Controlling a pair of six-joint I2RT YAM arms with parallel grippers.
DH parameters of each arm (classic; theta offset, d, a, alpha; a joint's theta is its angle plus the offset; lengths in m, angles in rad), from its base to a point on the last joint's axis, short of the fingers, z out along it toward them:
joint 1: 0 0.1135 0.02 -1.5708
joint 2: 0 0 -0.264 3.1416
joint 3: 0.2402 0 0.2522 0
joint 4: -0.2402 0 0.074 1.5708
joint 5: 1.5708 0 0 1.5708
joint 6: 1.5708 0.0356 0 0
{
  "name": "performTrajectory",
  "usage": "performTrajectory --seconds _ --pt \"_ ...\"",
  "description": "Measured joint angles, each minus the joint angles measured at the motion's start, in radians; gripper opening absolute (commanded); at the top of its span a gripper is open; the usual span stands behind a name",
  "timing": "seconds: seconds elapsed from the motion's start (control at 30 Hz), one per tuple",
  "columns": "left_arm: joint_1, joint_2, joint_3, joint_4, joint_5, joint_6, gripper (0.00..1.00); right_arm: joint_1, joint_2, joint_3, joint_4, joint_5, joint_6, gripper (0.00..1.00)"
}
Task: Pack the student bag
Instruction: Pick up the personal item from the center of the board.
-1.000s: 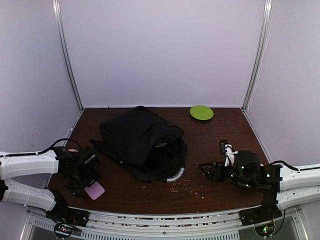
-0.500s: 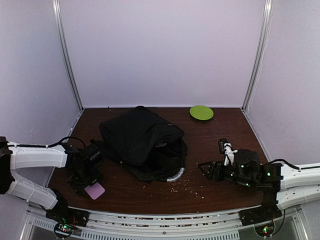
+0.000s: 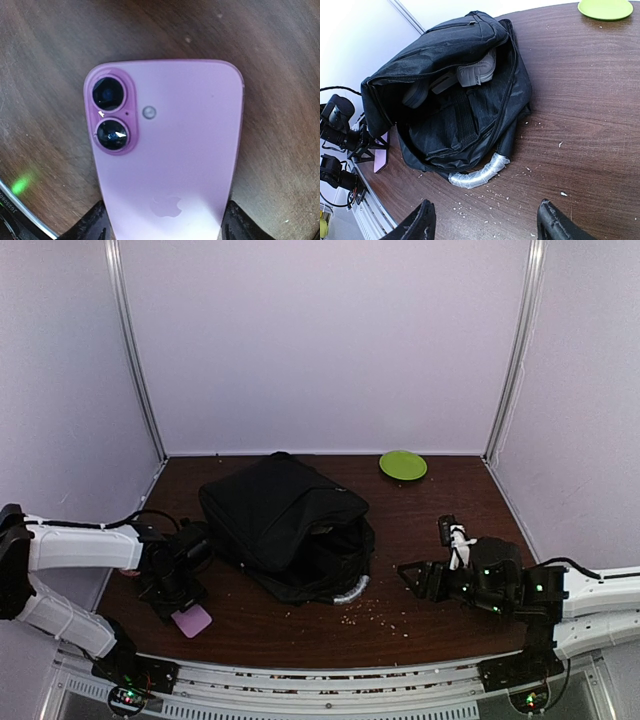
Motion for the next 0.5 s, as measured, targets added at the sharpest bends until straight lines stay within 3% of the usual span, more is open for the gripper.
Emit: performTrajectory --seconds 0.5 --pt "-0.251 0.059 0.116 0.110 0.059 -0.043 0.54 0.055 0.031 0.000 0.047 -0.054 0.016 0.68"
